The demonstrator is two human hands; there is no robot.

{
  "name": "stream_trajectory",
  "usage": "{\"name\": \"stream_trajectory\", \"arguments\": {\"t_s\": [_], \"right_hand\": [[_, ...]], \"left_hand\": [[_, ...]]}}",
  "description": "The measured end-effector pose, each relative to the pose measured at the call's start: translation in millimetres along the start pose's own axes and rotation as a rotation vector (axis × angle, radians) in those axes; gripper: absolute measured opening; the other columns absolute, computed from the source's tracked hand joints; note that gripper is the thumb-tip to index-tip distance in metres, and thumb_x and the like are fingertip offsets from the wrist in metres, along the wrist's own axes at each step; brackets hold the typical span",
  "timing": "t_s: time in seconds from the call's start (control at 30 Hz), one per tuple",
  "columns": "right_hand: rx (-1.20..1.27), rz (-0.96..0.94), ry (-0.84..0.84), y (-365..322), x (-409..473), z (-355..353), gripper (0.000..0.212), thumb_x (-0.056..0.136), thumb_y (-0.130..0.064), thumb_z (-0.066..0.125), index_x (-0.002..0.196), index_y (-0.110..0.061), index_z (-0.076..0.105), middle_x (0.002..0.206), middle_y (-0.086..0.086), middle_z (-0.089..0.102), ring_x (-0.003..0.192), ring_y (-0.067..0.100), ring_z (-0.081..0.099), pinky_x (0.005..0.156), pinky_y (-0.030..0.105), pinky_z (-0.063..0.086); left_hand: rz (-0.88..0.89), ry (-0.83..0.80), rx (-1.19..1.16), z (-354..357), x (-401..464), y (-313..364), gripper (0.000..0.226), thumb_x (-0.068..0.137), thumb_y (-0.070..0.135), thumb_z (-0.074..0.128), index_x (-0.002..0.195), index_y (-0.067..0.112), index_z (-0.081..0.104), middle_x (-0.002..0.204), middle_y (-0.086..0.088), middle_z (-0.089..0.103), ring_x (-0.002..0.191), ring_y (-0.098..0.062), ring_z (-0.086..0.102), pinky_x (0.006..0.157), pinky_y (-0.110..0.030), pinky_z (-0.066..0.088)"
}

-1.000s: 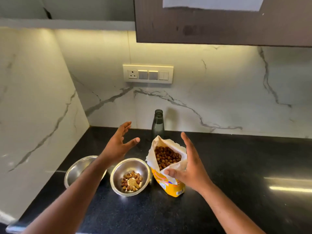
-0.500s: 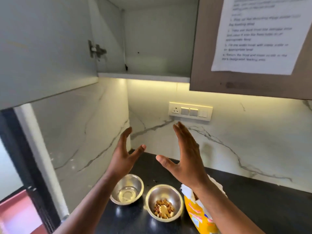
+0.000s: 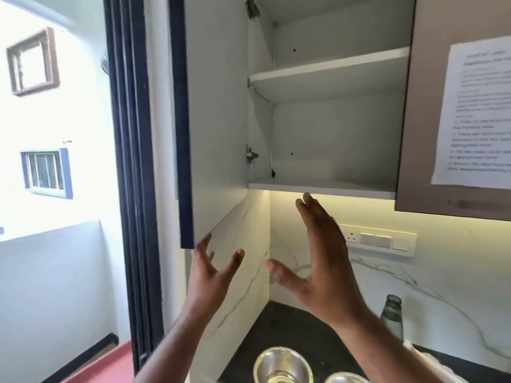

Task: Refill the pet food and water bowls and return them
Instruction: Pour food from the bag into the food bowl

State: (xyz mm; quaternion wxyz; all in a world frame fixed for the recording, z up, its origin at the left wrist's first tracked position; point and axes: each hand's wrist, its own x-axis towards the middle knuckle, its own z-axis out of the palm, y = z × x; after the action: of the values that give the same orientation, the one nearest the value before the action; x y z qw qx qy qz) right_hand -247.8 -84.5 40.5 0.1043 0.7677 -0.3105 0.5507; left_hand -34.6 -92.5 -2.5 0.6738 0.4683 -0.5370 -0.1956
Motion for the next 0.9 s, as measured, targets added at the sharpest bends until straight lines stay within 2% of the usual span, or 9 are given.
{"name": "stream_trajectory", "arguments": {"t_s": [0.07, 0.13, 0.23, 0.3, 0.37, 0.5, 0.7, 0.77, 0.9], "right_hand": [[0.008, -0.02, 0.028, -26.9, 6.4, 6.3, 0.096, 0.089, -0.069, 0.061, 0.162, -0.016, 0.028, 0.172, -0.003, 0.02, 0.158, 0.013, 0.018, 0.122, 0.058, 0.03], [0.01, -0.038, 0.045, -48.7, 11.5, 9.5, 0.096, 0.089, -0.071, 0.059, 0.161, -0.015, 0.029, 0.172, -0.002, 0.022, 0.158, 0.013, 0.019, 0.122, 0.057, 0.031], [-0.022, -0.043, 0.059, -74.6, 18.0, 10.5, 0.095, 0.09, -0.072, 0.056, 0.161, -0.017, 0.029, 0.171, -0.001, 0.024, 0.158, 0.012, 0.02, 0.121, 0.056, 0.033], [-0.046, -0.049, 0.059, -83.4, 19.8, 7.1, 0.095, 0.09, -0.071, 0.057, 0.162, -0.016, 0.028, 0.171, -0.001, 0.024, 0.158, 0.012, 0.02, 0.121, 0.056, 0.033], [-0.074, -0.05, 0.056, -88.2, 21.6, 2.2, 0.096, 0.089, -0.069, 0.06, 0.162, -0.015, 0.028, 0.172, -0.002, 0.022, 0.158, 0.013, 0.02, 0.121, 0.055, 0.034], [-0.106, -0.036, 0.02, -87.3, 28.2, -9.0, 0.097, 0.089, -0.057, 0.072, 0.162, -0.014, 0.026, 0.173, 0.0, 0.02, 0.159, 0.011, 0.018, 0.125, 0.038, 0.031], [-0.256, -0.02, 0.138, -50.4, 33.7, -17.4, 0.079, 0.092, -0.022, 0.076, 0.16, -0.019, 0.036, 0.172, 0.008, 0.018, 0.154, -0.007, 0.013, 0.109, -0.001, 0.024], [-0.378, -0.016, 0.213, -24.3, 33.5, -23.7, 0.075, 0.091, -0.01, 0.076, 0.157, -0.013, 0.041, 0.172, 0.012, 0.018, 0.153, -0.009, 0.011, 0.107, 0.0, 0.031], [-0.596, 0.017, 0.199, 38.3, 35.4, -43.1, 0.07, 0.097, -0.018, 0.068, 0.159, -0.012, 0.037, 0.174, 0.011, 0.008, 0.16, 0.024, 0.017, 0.108, 0.033, 0.05]], "left_hand": [[-0.006, -0.053, 0.029, -13.1, 4.8, 14.8, 0.039, 0.076, 0.052, 0.074, 0.092, 0.02, 0.058, 0.096, 0.028, 0.065, 0.111, -0.015, 0.058, 0.094, -0.038, 0.05], [0.015, -0.128, 0.038, -16.0, 11.5, 31.5, 0.034, 0.075, 0.055, 0.071, 0.07, 0.032, 0.048, 0.058, 0.026, 0.053, 0.069, -0.008, 0.054, 0.068, -0.025, 0.045], [0.128, -0.116, -0.089, -16.6, 25.4, 36.4, 0.043, 0.087, 0.058, 0.067, 0.095, 0.016, 0.066, 0.085, 0.004, 0.065, 0.075, -0.007, 0.062, 0.072, -0.021, 0.058], [0.2, -0.08, -0.152, -9.7, 33.7, 27.7, 0.084, 0.084, 0.073, 0.059, 0.114, -0.006, 0.061, 0.096, -0.018, 0.062, 0.091, -0.026, 0.066, 0.077, -0.036, 0.06], [0.21, -0.07, -0.204, 1.9, 36.5, 19.5, 0.095, 0.082, 0.077, 0.058, 0.123, -0.009, 0.055, 0.109, -0.029, 0.061, 0.106, -0.045, 0.063, 0.086, -0.052, 0.057], [0.338, -0.097, -0.27, 35.5, 30.1, 25.3, 0.084, 0.09, 0.065, 0.055, 0.158, 0.023, 0.029, 0.162, -0.002, 0.034, 0.149, -0.026, 0.034, 0.115, -0.052, 0.038], [0.439, -0.01, 0.114, 100.8, 25.5, 31.6, 0.08, 0.099, 0.028, 0.059, 0.161, 0.03, 0.007, 0.169, 0.003, 0.01, 0.155, -0.016, 0.01, 0.124, -0.051, 0.022], [0.451, -0.021, 0.15, 119.0, 27.6, 34.1, 0.078, 0.096, 0.039, 0.054, 0.161, 0.026, 0.011, 0.167, -0.004, 0.013, 0.152, -0.024, 0.015, 0.123, -0.051, 0.025], [0.515, -0.097, 0.342, 152.4, 40.5, 27.9, 0.09, 0.09, 0.045, 0.066, 0.161, 0.028, 0.013, 0.167, -0.005, 0.012, 0.152, -0.025, 0.014, 0.119, -0.036, 0.024]]}}
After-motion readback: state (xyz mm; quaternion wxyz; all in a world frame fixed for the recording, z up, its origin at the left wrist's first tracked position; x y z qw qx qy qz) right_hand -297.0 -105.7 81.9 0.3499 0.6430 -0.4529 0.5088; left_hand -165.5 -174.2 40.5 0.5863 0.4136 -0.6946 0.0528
